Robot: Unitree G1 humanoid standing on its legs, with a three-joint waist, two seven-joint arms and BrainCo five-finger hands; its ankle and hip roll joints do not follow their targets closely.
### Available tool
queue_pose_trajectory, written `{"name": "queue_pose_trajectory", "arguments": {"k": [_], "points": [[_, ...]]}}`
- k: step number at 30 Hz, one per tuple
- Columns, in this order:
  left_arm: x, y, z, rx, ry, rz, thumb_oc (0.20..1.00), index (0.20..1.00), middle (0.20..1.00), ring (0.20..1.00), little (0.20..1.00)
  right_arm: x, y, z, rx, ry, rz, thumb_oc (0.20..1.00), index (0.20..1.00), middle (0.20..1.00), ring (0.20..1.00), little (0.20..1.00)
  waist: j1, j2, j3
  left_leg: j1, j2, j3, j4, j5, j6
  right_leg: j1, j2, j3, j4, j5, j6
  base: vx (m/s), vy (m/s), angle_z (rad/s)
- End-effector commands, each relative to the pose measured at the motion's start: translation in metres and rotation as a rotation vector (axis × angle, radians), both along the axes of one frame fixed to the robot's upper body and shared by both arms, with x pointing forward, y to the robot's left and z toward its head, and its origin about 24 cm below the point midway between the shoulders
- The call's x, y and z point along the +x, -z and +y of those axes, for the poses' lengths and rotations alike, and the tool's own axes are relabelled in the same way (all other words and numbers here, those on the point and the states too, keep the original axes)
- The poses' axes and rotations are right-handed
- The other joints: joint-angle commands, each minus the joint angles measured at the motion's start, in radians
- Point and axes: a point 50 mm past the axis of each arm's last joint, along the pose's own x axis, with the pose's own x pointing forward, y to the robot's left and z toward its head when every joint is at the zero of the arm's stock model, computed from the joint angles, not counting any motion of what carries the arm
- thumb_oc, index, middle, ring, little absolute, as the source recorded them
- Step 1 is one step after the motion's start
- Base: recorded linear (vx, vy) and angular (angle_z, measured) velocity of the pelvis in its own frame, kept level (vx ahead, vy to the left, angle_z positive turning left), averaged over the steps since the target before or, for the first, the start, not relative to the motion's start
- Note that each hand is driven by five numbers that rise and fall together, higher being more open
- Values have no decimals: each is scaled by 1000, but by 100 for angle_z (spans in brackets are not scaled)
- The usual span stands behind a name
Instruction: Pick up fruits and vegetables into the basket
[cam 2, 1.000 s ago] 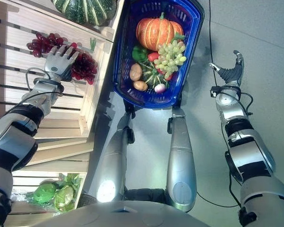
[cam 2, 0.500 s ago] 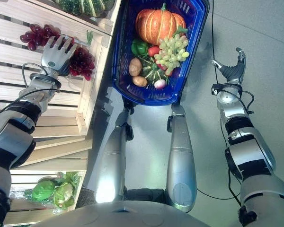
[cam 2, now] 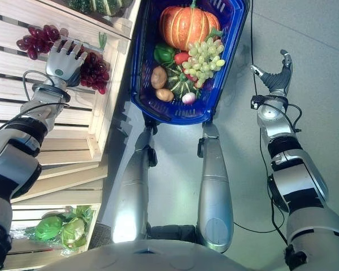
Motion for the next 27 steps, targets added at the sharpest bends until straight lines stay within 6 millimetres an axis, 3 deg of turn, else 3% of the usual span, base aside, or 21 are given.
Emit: {"name": "queue_pose_trajectory", "arguments": {"k": [1, 13, 17, 21, 26, 27], "points": [[-11, 6, 34, 15, -153, 59, 200, 200, 200, 200, 200, -3, 2, 5, 18, -11, -47, 1000, 1000, 1000, 1000, 1000, 3, -35, -31, -37, -67, 42, 75, -86, 44, 62, 63, -66, -62, -22, 17, 0, 0, 0], [-12, 11, 37, -53, -166, 80, 200, 200, 200, 200, 200, -3, 2, 7, 25, -16, -53, 1000, 1000, 1000, 1000, 1000, 5, -33, -31, -33, -66, 39, 65, -84, 42, 66, 64, -68, -69, -21, 18, 0, 0, 0], [-13, 13, 39, -162, -184, 77, 200, 200, 200, 200, 200, -3, 3, 8, 28, -17, -52, 1000, 1000, 1000, 1000, 1000, 7, -32, -31, -32, -68, 38, 67, -83, 42, 69, 63, -67, -69, -21, 18, 0, 0, 0], [-14, 16, 43, -517, -225, 38, 200, 200, 200, 200, 200, -4, 5, 8, 32, -21, -51, 1000, 1000, 1000, 1000, 1000, 9, -29, -31, -25, -71, 36, 67, -81, 42, 76, 64, -66, -65, -23, 17, 0, 0, 0], [-18, 20, 51, -1109, -201, -77, 200, 200, 200, 200, 200, -6, 10, 11, 36, -27, -48, 1000, 1000, 1000, 1000, 1000, 16, -30, -31, -13, -72, 34, 65, -78, 41, 90, 64, -70, -61, -31, 14, 0, 0, 0], [-19, 20, 52, -1142, -197, -84, 200, 200, 200, 200, 200, -7, 10, 12, 37, -26, -48, 1000, 1000, 1000, 1000, 1000, 17, -30, -31, -12, -72, 34, 66, -78, 41, 91, 64, -70, -59, -32, 14, 0, 0, 0]]}}
